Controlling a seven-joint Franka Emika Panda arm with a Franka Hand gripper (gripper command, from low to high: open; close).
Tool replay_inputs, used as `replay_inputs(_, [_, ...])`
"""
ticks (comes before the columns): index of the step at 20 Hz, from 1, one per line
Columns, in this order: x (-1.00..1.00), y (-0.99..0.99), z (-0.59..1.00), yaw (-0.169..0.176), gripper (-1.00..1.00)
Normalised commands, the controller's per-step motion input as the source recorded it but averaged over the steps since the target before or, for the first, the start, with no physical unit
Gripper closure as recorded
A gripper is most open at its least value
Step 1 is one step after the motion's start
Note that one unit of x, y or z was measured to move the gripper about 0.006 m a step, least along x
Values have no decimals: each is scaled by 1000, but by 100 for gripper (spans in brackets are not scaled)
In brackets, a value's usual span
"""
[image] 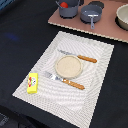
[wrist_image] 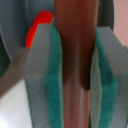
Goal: Interact with the objects in diverse but meaningful ways.
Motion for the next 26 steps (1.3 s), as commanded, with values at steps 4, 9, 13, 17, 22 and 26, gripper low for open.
replay_inputs(4, [-91,0,-325,0,100])
replay_inputs(9, [-277,42,2,0,-100])
replay_inputs(13, [-536,131,488,0,-100])
replay_inputs(17, [-551,105,469,0,-100])
replay_inputs(22, [-403,93,849,-3,-100])
replay_inputs(26, [-24,-12,529,-32,-100])
